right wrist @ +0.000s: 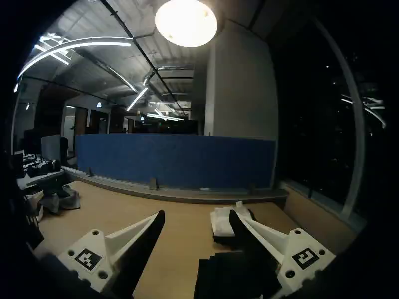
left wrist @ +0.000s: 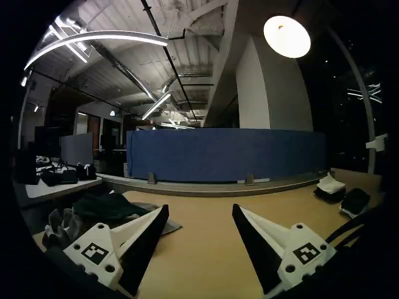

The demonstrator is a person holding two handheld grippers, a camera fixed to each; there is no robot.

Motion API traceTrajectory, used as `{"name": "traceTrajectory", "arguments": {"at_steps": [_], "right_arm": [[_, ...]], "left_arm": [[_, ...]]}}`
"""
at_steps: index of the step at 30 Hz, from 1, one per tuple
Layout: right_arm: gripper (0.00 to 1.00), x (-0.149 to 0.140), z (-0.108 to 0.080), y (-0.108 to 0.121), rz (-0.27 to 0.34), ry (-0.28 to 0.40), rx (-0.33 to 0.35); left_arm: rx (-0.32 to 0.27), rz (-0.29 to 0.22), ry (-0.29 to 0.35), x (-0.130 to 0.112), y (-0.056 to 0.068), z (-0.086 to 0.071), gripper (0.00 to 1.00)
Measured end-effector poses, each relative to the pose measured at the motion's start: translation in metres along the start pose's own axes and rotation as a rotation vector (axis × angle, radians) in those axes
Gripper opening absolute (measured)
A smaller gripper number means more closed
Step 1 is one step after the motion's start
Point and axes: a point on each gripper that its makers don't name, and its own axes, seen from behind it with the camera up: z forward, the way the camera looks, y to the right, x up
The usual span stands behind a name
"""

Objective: Fold towel

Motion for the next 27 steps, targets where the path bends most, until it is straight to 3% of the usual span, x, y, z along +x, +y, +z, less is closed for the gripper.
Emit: {"name": "traceTrajectory", "arguments": {"at_steps": [5,14,27], "right_arm": [[1.0,-0.003,0.005,-0.011,-0.035,0.007,0.01],[1.0,-0.011,0.012,-0.03,-0.048,0.022,0.03],[1.0,-0.006,0.01,-0.03,-0.042,0.039,0.025]], "left_arm": [[0.003,-0.021,-0.005,-0.02,-0.007,0.003,0.94],[0.005,0.0,-0.004,-0.038,-0.014,0.008,0.94],[-0.003,0.004,-0.024,-0.059,-0.014,0.011,0.94]]}}
